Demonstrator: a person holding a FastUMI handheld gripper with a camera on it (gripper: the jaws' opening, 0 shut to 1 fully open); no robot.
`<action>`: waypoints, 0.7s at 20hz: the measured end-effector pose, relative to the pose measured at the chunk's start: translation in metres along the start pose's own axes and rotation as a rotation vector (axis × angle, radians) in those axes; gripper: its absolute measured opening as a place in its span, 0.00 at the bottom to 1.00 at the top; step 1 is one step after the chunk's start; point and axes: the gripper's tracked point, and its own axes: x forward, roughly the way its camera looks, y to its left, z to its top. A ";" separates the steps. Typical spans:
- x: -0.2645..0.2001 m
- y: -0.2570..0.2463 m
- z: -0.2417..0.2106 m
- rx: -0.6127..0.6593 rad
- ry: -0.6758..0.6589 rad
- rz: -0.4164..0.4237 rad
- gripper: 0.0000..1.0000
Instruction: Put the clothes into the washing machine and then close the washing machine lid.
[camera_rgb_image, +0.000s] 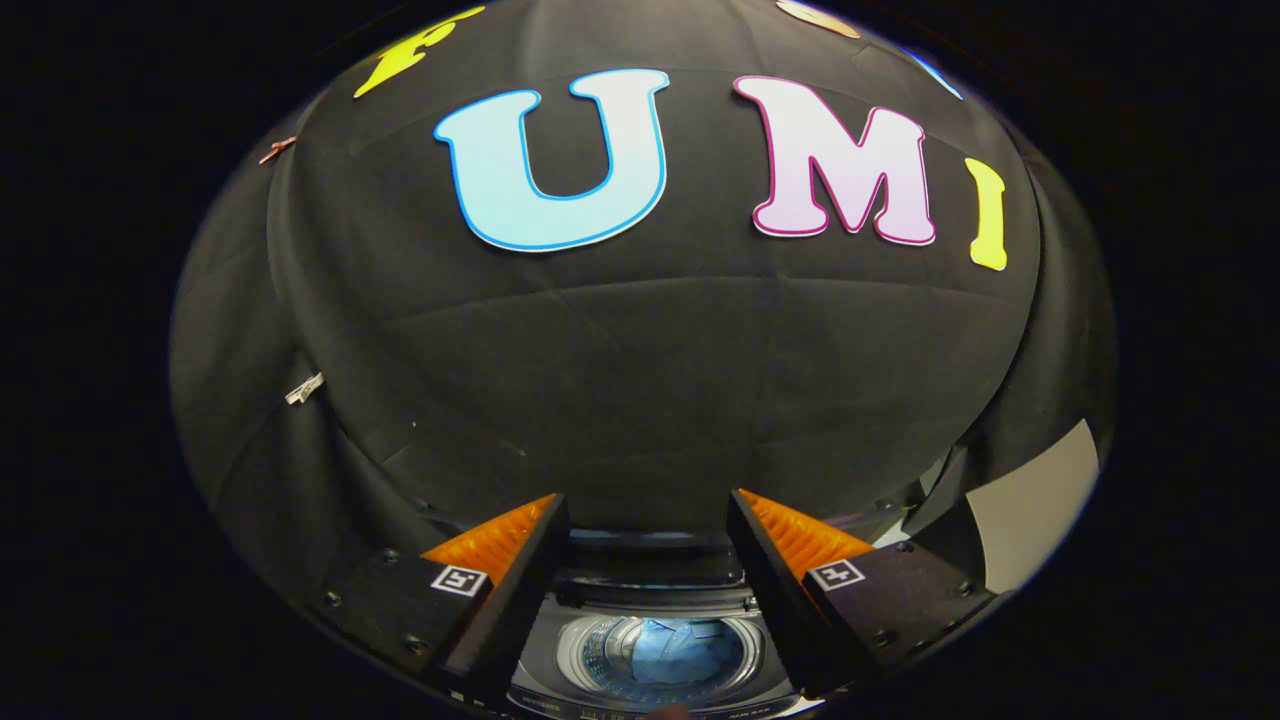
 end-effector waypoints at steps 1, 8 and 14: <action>0.014 -0.003 0.001 -0.006 0.015 -0.010 1.00; 0.039 -0.011 -0.020 -0.010 0.045 -0.050 1.00; 0.020 -0.009 -0.032 -0.036 0.002 -0.053 1.00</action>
